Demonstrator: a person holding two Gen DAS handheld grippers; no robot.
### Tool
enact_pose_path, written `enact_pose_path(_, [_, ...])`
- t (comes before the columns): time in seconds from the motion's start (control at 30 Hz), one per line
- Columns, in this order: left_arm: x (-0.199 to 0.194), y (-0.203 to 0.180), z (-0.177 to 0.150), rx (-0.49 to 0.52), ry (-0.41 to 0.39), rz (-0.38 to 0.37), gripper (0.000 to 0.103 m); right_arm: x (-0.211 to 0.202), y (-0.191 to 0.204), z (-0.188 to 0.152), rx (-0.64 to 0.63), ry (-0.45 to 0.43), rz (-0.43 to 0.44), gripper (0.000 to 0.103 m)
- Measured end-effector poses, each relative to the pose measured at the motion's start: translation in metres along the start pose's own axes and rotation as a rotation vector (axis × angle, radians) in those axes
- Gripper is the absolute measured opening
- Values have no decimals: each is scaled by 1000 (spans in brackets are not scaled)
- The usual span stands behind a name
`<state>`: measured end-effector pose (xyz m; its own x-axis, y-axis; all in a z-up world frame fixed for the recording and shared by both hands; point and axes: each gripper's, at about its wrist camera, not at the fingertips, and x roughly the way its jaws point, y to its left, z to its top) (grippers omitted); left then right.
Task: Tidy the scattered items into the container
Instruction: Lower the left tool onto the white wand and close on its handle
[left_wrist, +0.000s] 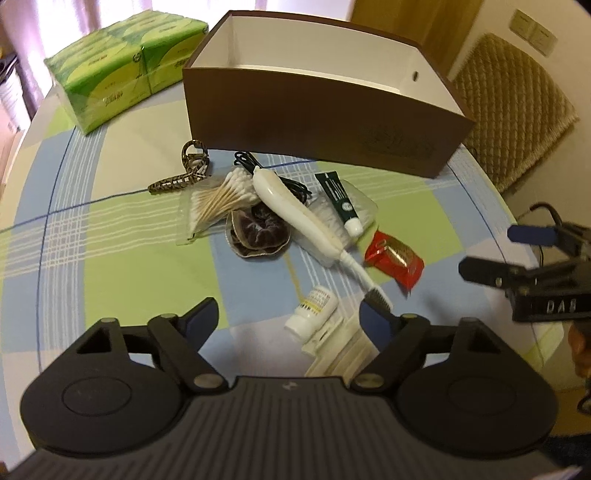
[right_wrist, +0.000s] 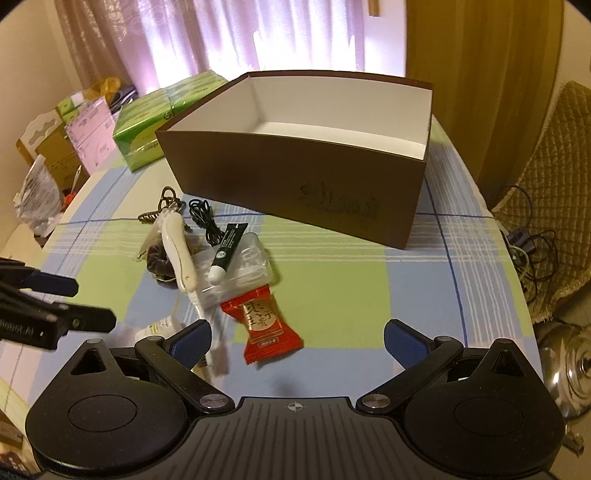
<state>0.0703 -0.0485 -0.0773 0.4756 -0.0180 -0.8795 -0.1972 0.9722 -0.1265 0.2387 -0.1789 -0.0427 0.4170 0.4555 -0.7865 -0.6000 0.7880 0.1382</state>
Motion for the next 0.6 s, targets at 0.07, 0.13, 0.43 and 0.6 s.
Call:
enact_pose_path(0.07, [5,-2,5,-27,0,-5,67,4,-6,3,-10,2,6,103])
enact_pose_path(0.13, [11,-5,10,-50,-1,-10,63,9,-12,7,-17,3,8,103])
enact_pose_path(0.43, [36,-15,31,-160,-2,-5,45,29,-38,26,-38,5,19,103])
enact_pose_path(0.6, [47,-10,43,-250,5,-8,37,37,-48,30,-37,29,34,103])
